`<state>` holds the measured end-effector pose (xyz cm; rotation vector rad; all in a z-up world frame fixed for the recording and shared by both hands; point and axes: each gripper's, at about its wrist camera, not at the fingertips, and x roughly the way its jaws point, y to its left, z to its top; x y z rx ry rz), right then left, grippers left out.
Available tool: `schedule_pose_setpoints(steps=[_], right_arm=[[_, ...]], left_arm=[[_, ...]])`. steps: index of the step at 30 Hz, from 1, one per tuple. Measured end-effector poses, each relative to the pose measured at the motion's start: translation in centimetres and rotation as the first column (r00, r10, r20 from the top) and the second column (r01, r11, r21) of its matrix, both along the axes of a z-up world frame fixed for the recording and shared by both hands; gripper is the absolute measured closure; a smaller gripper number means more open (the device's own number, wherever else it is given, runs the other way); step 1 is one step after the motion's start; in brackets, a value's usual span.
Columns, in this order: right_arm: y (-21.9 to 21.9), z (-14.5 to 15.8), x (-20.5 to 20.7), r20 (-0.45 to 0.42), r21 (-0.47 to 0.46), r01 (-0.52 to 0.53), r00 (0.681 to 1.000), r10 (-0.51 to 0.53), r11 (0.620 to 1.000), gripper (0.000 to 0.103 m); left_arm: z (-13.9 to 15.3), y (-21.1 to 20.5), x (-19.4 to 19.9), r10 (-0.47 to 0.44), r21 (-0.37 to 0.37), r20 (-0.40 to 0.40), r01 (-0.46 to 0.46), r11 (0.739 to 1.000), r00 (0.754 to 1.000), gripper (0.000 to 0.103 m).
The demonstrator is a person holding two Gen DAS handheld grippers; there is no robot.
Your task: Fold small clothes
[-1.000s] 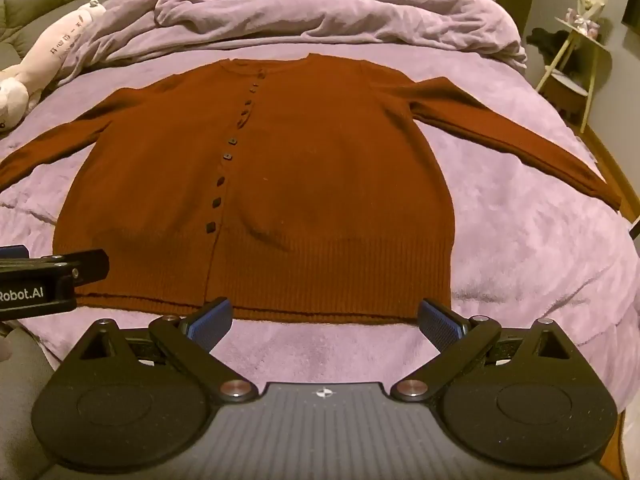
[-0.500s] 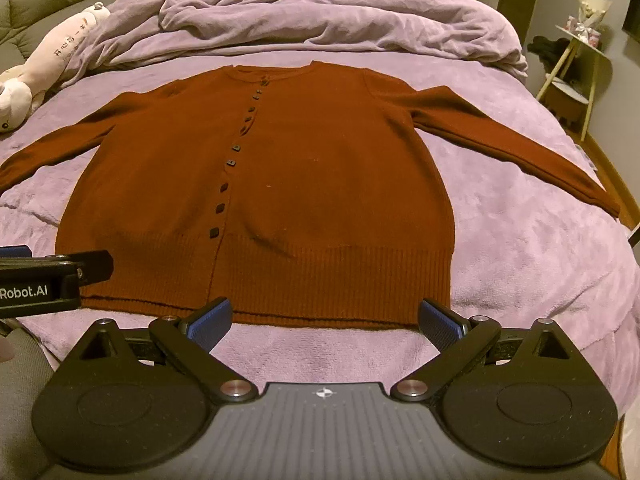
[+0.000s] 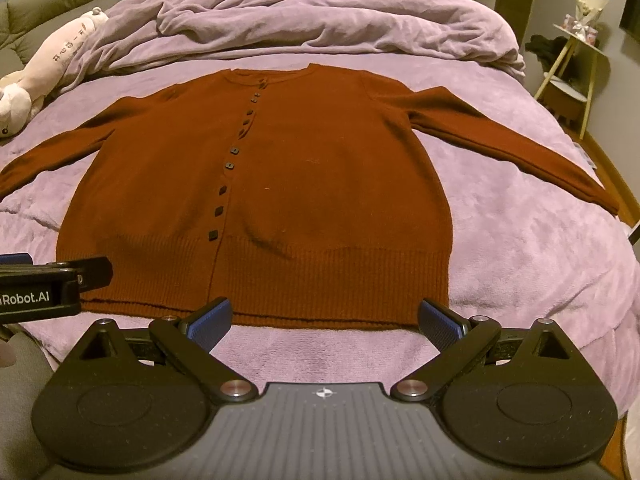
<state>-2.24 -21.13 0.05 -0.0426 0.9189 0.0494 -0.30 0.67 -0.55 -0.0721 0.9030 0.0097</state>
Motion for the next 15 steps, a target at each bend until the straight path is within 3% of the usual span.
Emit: schedule_pose_setpoints(steps=[15], right_arm=[[-0.16,-0.03,-0.02,0.005,0.002,0.001,1.0,-0.001,1.0,0.004]], left_arm=[[-0.26,0.19,0.08,0.005,-0.002,-0.009,-0.005,1.0,1.0,0.0]])
